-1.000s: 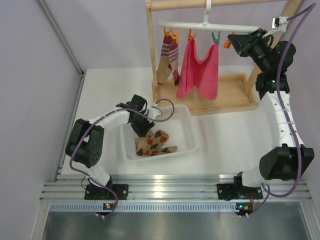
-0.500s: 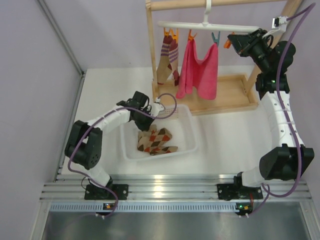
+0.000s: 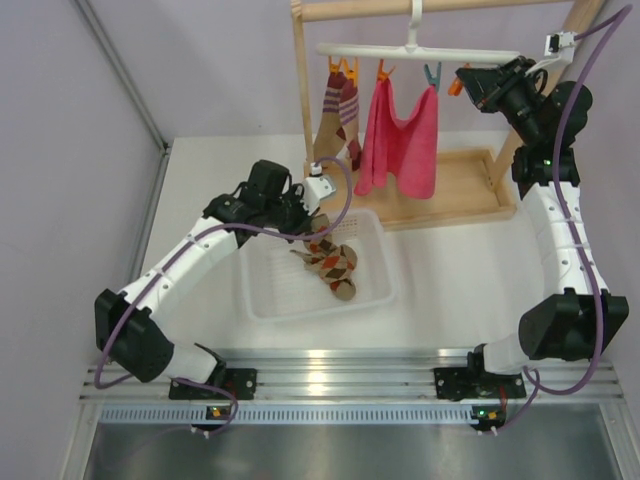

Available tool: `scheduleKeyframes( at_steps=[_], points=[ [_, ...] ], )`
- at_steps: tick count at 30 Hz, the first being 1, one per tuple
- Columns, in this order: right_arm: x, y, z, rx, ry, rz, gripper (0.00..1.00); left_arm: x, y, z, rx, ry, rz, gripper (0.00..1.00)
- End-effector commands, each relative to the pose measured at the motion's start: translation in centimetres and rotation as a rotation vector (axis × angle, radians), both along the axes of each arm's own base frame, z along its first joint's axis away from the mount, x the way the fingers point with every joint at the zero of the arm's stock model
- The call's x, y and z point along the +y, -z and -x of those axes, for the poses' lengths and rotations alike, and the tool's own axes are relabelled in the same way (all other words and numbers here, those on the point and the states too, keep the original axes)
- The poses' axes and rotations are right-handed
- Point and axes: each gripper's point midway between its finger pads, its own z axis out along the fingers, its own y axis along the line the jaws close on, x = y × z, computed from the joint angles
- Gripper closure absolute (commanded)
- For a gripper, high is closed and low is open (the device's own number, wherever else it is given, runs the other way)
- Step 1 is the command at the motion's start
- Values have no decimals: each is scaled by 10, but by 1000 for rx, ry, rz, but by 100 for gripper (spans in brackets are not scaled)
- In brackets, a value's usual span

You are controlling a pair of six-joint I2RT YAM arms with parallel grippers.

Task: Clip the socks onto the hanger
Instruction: Pick up the sock from the bin, then clamp the sock onto the hanger.

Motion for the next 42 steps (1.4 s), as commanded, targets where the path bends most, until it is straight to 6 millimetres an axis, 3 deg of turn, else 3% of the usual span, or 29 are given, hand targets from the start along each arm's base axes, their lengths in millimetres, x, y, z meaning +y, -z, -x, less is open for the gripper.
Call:
scheduleKeyframes(
  at_steps=[1,4,5,10,11,18,19,21,22,23,24,28,30,31,32,34,35,42],
  points=[
    [7,-56,28,-169,-32,9,100,-1,-24,16,7,39,41,100],
    [7,-55,27,-170,-37,6,100,-8,-49,25,-12,99,96,100],
    [8,-56,28,-173,-41,8,100,-17,-67,31,-26,152,144,100],
    [9,-57,28,-181,-52,5,100,-38,-120,34,-72,238,272,100],
    [9,-58,28,-184,-52,5,100,-44,-137,28,-111,243,301,100],
    [12,-62,27,-189,-69,-23,100,-88,-194,-11,-104,184,494,100],
    [13,-64,28,-193,-69,-25,100,-99,-188,-17,-75,198,507,100],
    [16,-66,29,-202,-86,-28,100,-116,-209,-9,-87,301,563,100],
    [17,-66,29,-200,-91,-30,100,-129,-201,-12,-62,347,564,100],
    [18,-66,29,-200,-95,-34,100,-141,-219,-7,-107,383,582,100],
    [18,-66,28,-202,-99,-36,100,-148,-224,-9,-138,403,581,100],
    [21,-66,31,-209,-115,-38,100,-184,-234,-33,-230,417,603,100],
    [22,-65,32,-212,-126,-38,100,-193,-246,-41,-282,411,633,100],
    [23,-67,33,-220,-131,-37,100,-203,-236,-52,-268,396,634,100],
    [24,-68,34,-218,-140,-46,100,-208,-248,-56,-311,392,663,100],
    [27,-67,36,-218,-160,-44,100,-222,-237,-70,-307,371,677,100],
    [28,-68,37,-225,-167,-40,100,-226,-247,-72,-342,372,706,100],
    [36,-64,46,-245,-222,12,100,-245,-245,-97,-479,319,713,100]
  ],
)
